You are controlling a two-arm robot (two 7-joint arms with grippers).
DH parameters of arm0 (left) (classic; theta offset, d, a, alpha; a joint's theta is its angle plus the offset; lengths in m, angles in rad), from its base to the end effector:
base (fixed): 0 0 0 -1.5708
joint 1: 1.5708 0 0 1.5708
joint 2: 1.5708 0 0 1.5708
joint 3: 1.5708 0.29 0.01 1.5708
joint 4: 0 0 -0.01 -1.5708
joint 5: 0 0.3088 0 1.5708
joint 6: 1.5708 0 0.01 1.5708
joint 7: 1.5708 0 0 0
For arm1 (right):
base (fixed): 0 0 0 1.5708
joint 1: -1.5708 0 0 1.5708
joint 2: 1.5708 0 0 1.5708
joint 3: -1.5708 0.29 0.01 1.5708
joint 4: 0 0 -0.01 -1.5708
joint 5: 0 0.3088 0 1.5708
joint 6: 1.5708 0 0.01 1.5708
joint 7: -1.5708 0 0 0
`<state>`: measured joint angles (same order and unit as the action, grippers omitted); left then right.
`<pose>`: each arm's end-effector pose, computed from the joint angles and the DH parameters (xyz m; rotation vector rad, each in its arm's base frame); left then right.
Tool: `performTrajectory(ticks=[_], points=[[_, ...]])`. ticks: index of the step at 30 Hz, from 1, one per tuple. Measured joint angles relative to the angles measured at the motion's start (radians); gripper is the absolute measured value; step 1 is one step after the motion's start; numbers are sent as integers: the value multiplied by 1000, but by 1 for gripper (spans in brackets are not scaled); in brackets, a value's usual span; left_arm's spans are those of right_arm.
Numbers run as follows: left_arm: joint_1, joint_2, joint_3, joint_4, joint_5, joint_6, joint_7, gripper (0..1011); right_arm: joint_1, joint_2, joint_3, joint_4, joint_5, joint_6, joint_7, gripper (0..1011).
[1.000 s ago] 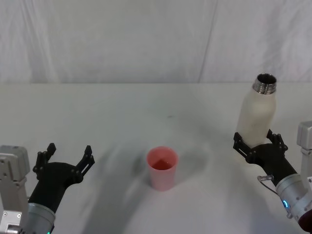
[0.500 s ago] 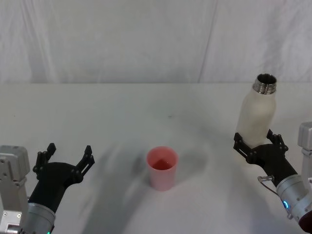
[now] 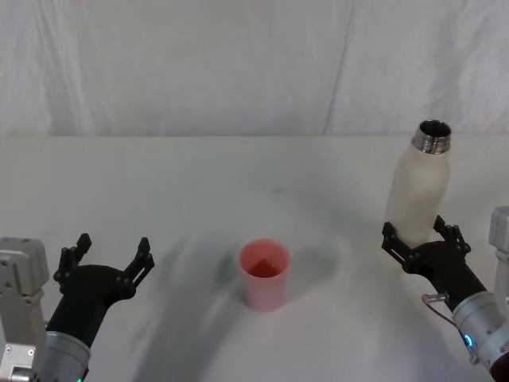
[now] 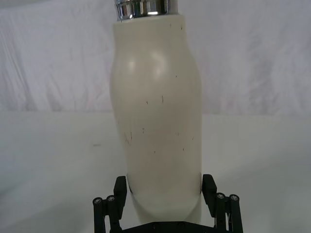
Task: Grasp the thermos with one hand and pour water into the cup lid.
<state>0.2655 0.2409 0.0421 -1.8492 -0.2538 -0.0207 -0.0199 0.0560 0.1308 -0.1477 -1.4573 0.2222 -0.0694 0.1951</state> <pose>0.2529 0.0375 -0.2853 -0.0380 0.0141 1.4461 0.3406 0.0036 -0.3202 0.0606 0.0668 -1.2501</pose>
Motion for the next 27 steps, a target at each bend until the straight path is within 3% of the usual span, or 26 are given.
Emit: performTrajectory(ticks=[27], points=[[0, 0, 0, 0, 0, 0, 0, 1001, -47, 27, 0, -20, 20, 4, 10, 1001]])
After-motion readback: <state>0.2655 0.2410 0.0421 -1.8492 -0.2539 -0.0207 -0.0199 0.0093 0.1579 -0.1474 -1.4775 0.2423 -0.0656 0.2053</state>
